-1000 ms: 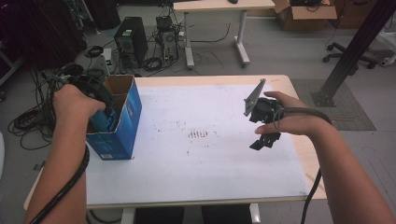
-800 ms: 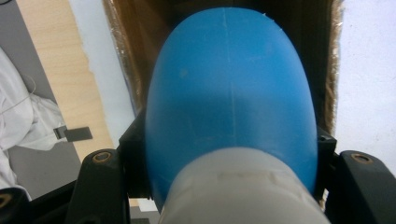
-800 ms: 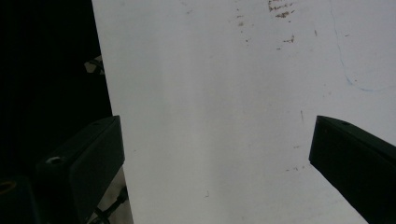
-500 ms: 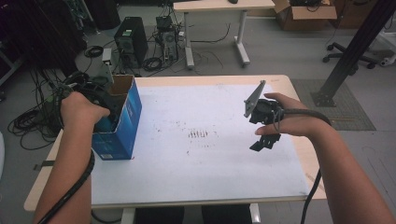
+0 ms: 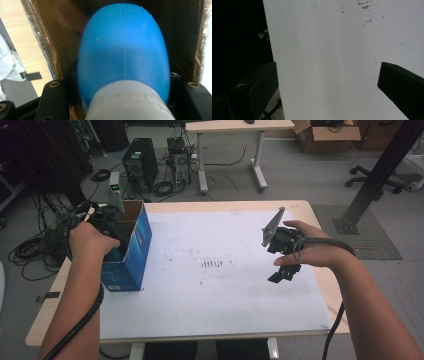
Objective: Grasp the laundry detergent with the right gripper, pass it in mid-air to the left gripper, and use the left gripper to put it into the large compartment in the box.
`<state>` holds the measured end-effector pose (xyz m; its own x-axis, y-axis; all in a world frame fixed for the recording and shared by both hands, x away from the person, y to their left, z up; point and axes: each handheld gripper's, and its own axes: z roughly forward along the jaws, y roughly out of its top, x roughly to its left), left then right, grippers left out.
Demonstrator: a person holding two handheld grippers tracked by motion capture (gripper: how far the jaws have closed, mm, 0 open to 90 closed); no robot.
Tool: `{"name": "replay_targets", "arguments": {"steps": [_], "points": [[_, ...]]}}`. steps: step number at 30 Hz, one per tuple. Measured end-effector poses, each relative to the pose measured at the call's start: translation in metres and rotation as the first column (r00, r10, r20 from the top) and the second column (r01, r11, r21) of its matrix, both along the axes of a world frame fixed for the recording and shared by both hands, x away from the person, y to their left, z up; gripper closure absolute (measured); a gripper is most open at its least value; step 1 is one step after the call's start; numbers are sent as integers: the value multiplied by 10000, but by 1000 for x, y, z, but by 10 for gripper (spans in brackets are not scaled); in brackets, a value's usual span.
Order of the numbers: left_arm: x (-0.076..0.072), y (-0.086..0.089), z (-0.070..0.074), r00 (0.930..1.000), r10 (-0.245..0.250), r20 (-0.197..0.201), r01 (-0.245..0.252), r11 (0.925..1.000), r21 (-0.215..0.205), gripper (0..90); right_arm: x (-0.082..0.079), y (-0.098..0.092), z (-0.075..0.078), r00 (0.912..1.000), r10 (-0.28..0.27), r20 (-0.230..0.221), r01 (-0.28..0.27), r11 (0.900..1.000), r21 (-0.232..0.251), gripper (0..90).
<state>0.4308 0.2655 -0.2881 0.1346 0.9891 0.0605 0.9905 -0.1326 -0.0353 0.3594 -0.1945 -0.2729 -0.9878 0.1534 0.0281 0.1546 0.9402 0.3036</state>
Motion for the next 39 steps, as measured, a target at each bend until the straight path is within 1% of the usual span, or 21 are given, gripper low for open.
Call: {"name": "replay_targets", "arguments": {"steps": [4,6,8,9,21,25,28,30,32,39], "points": [[1,1,-4,10000,15,-72,-15,10000,-52,385,0,0,0,10000,15,-1,-15,10000,13,33],[1,2,-6,10000,30,-54,-30,10000,-34,385,0,0,0,10000,5,13,-5,10000,19,33],[1,2,-8,9999,12,-128,-12,10000,-7,385,0,0,0,10000,10,2,-10,10000,38,33],[1,3,-9,10000,28,-92,-28,10000,-23,385,0,-1,0,10000,-10,6,10,10000,16,33],[1,3,-10,9999,14,-136,-15,10000,-25,382,0,-3,-2,10000,-70,-14,70,9999,94,34],[0,4,-10,10000,34,-40,-35,10000,-80,381,0,-4,-1,10000,-68,11,68,9999,95,33],[0,4,-10,10000,33,-6,-33,10000,-58,377,-1,-4,-1,10000,-80,18,80,9999,115,33],[0,3,-9,9999,26,108,-25,10000,-75,369,-1,-4,-1,10000,-59,49,58,10000,77,34],[0,3,-8,10000,43,56,-42,9999,-126,347,-1,-4,-1,9999,-103,126,102,9999,89,32],[-1,1,-1,9998,30,174,-31,10000,17,331,-2,-6,-2,9998,-177,112,175,9997,143,33]]}}
